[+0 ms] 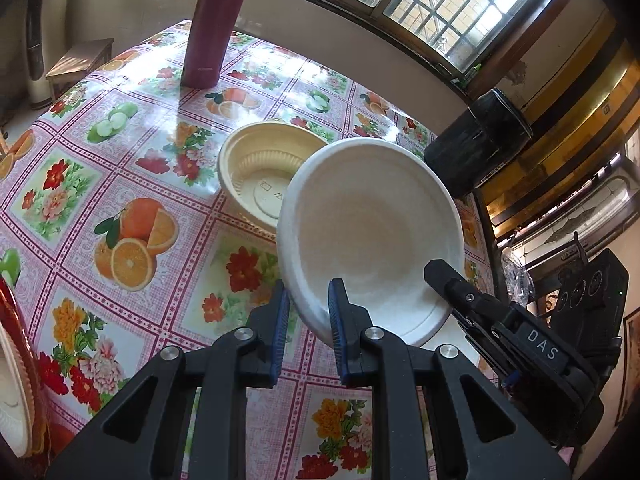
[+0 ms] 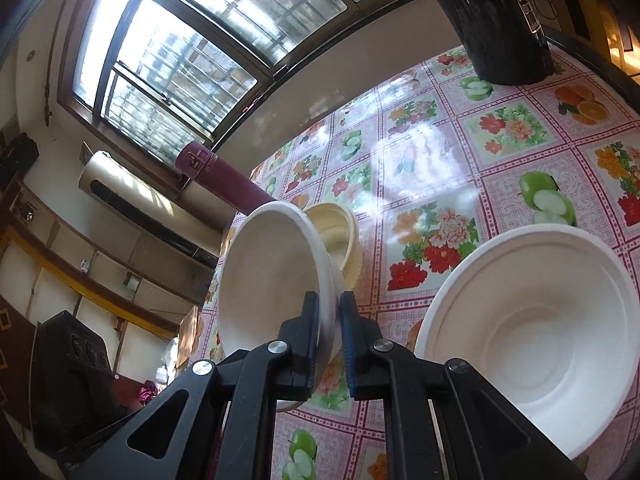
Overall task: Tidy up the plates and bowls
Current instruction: 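Lift the white bowl and carry it over the red plate stack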
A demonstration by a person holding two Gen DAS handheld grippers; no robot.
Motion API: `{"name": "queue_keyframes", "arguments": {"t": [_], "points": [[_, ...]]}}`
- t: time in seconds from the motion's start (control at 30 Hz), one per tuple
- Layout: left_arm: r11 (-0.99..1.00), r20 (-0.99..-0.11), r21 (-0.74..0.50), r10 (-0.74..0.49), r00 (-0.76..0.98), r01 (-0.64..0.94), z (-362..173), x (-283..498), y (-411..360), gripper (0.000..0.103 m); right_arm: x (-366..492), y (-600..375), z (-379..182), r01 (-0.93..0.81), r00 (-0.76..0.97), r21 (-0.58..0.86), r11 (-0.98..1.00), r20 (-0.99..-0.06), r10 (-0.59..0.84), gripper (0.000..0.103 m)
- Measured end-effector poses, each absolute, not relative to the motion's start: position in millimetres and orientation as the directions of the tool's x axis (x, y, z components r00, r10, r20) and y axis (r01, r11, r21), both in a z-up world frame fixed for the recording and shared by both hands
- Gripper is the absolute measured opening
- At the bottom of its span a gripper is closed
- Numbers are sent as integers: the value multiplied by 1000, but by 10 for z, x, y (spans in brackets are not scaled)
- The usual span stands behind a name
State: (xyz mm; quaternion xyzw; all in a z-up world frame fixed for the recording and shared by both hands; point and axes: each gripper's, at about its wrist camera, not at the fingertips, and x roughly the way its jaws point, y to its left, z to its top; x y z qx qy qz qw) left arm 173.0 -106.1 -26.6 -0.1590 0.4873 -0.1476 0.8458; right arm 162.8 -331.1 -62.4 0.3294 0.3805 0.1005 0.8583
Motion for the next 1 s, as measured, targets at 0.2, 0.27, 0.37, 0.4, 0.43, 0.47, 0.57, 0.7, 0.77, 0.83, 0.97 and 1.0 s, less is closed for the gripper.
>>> {"name": "queue_keyframes", "arguments": {"t": [0.2, 0.27, 0.37, 0.4, 0.43, 0.47, 0.57, 0.7, 0.77, 0.83, 0.97, 1.0], "points": [[914, -766, -396, -381, 518, 87, -262, 1359, -728, 17, 1311, -3006, -756, 61, 663, 668, 742, -582, 470, 11], [924, -758, -371, -358, 545, 91, -220, 1216, -625, 17, 1225, -2878, -776, 47, 651, 677, 734, -578, 492, 11], [933, -740, -348, -334, 583, 93, -157, 1015, -438, 17, 1112, -2669, -766, 20, 641, 678, 735, -573, 511, 11], [938, -734, -335, -322, 597, 93, -136, 953, -376, 17, 1088, -2594, -754, 10, 636, 679, 735, -571, 519, 11], [943, -730, -320, -308, 611, 93, -123, 877, -305, 17, 1048, -2505, -738, -1, 633, 679, 734, -568, 526, 11], [948, -726, -306, -294, 622, 90, -114, 803, -236, 17, 1019, -2429, -724, -12, 629, 680, 733, -565, 534, 11], [959, -716, -274, -252, 651, 70, -91, 653, -17, 17, 947, -2159, -662, -52, 619, 668, 742, -562, 549, 11], [969, -702, -247, -197, 685, 26, -68, 539, 268, 17, 873, -1762, -589, -105, 599, 648, 754, -564, 568, 11], [970, -693, -243, -176, 699, 3, -59, 475, 424, 17, 842, -1564, -555, -132, 587, 638, 758, -566, 579, 11], [971, -687, -238, -156, 710, -17, -59, 412, 567, 17, 808, -1389, -528, -158, 576, 628, 762, -568, 588, 11], [974, -681, -220, -110, 724, -58, -90, 276, 841, 17, 729, -1042, -538, -205, 539, 611, 765, -582, 609, 11], [975, -684, -212, -98, 723, -68, -103, 256, 907, 17, 710, -950, -540, -218, 530, 605, 766, -586, 613, 11]]}}
